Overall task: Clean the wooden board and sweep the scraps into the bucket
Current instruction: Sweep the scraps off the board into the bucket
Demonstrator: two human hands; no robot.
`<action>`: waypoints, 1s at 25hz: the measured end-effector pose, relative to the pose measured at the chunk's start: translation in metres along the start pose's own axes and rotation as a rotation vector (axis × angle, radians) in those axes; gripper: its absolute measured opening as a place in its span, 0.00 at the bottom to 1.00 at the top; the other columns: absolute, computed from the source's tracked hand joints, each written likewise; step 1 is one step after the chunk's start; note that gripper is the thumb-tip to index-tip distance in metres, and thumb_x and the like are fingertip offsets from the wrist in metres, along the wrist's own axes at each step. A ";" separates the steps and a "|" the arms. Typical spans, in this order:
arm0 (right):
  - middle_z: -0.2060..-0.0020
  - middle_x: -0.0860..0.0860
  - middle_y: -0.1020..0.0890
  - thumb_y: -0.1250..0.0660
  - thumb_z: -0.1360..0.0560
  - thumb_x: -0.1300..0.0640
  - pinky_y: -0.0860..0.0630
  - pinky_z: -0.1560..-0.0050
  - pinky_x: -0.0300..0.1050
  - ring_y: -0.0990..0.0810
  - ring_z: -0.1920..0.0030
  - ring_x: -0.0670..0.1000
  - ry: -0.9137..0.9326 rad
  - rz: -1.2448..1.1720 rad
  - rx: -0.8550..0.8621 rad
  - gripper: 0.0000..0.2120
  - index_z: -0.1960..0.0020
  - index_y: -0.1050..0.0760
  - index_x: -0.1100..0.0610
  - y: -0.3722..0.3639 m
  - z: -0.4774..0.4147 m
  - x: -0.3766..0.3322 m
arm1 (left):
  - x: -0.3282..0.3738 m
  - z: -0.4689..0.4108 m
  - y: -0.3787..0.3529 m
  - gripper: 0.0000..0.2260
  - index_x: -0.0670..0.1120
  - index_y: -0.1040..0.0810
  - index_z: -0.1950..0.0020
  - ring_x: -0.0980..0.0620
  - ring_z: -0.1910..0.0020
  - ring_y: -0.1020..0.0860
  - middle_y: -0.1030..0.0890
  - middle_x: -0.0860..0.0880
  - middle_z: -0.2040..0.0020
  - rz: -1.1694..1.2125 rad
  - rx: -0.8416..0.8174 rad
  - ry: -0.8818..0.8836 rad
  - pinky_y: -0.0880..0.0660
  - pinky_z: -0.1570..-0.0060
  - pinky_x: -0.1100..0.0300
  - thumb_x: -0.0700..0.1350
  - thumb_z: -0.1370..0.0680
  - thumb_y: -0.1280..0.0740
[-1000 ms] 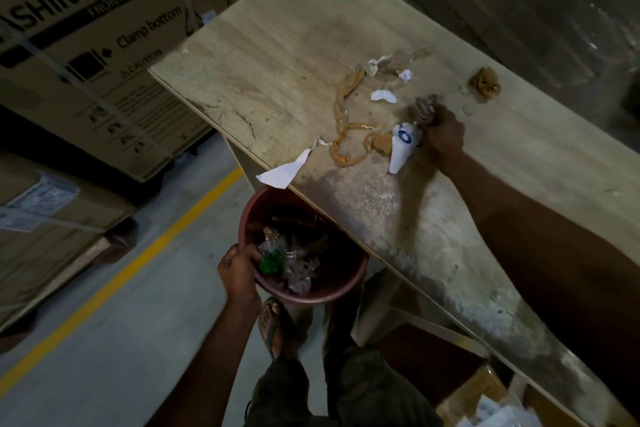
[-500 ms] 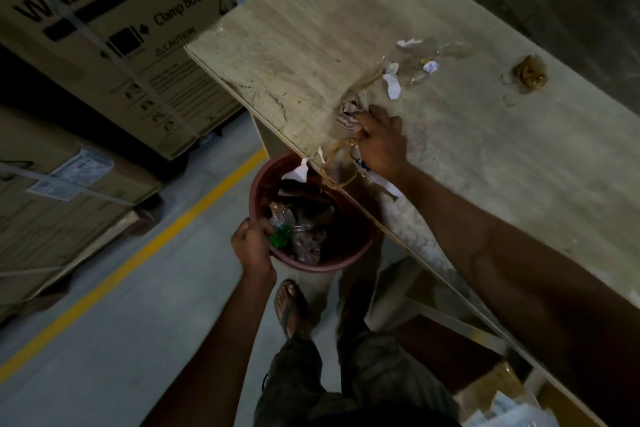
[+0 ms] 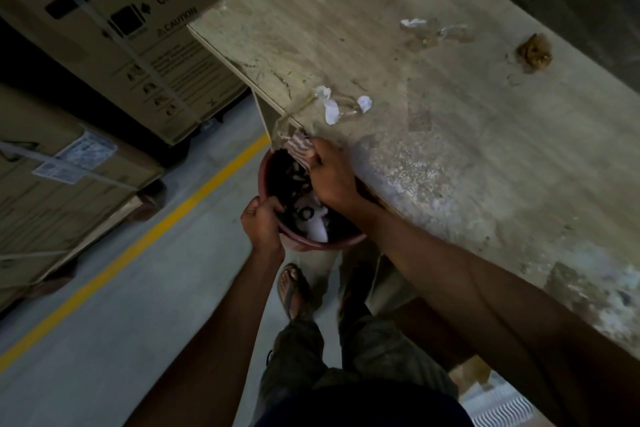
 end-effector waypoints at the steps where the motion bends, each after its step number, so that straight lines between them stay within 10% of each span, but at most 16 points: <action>1: 0.40 0.60 0.18 0.48 0.22 0.53 0.26 0.37 0.59 0.21 0.41 0.63 -0.059 -0.070 0.043 0.22 0.37 0.24 0.61 0.007 0.004 0.005 | 0.000 0.001 0.001 0.13 0.46 0.34 0.72 0.51 0.70 0.38 0.36 0.47 0.72 0.002 0.001 0.000 0.41 0.68 0.58 0.30 0.34 0.36; 6: 0.53 0.59 0.19 0.44 0.23 0.57 0.35 0.58 0.47 0.23 0.54 0.60 -0.131 -0.035 0.216 0.10 0.47 0.26 0.57 0.081 0.017 0.039 | 0.005 0.007 -0.001 0.16 0.45 0.32 0.74 0.56 0.77 0.34 0.33 0.52 0.78 0.022 -0.029 -0.018 0.36 0.75 0.66 0.28 0.32 0.37; 10: 0.45 0.58 0.19 0.42 0.24 0.58 0.31 0.55 0.49 0.26 0.45 0.60 -0.087 0.174 0.118 0.16 0.39 0.24 0.58 0.077 0.043 0.039 | -0.003 0.004 -0.002 0.19 0.48 0.31 0.78 0.52 0.73 0.32 0.31 0.50 0.76 0.027 -0.051 -0.009 0.35 0.71 0.62 0.29 0.33 0.37; 15: 0.37 0.56 0.20 0.40 0.20 0.62 0.32 0.51 0.48 0.27 0.42 0.59 0.002 0.258 0.413 0.17 0.33 0.24 0.57 0.114 -0.007 0.014 | -0.011 -0.001 -0.002 0.13 0.45 0.31 0.73 0.51 0.72 0.32 0.32 0.50 0.74 0.016 -0.040 0.043 0.35 0.70 0.60 0.29 0.34 0.36; 21: 0.31 0.52 0.22 0.43 0.23 0.53 0.32 0.29 0.53 0.27 0.30 0.61 0.073 0.335 -0.124 0.22 0.33 0.21 0.49 0.060 -0.118 0.007 | 0.006 -0.021 0.008 0.18 0.47 0.32 0.76 0.51 0.72 0.32 0.32 0.51 0.75 0.106 0.016 0.029 0.36 0.70 0.61 0.28 0.33 0.38; 25: 0.26 0.49 0.26 0.38 0.20 0.52 0.38 0.33 0.46 0.30 0.29 0.59 0.127 0.444 -0.108 0.19 0.30 0.23 0.45 0.029 -0.064 -0.013 | 0.021 -0.028 0.008 0.17 0.47 0.31 0.76 0.51 0.72 0.30 0.29 0.50 0.74 0.095 0.011 0.009 0.35 0.72 0.63 0.28 0.32 0.39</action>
Point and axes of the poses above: each hand's wrist, its own z-axis away from the middle knuckle, its own y-axis out of the back of the hand, x = y × z, the point moved 9 cm from there along -z, towards the middle knuckle
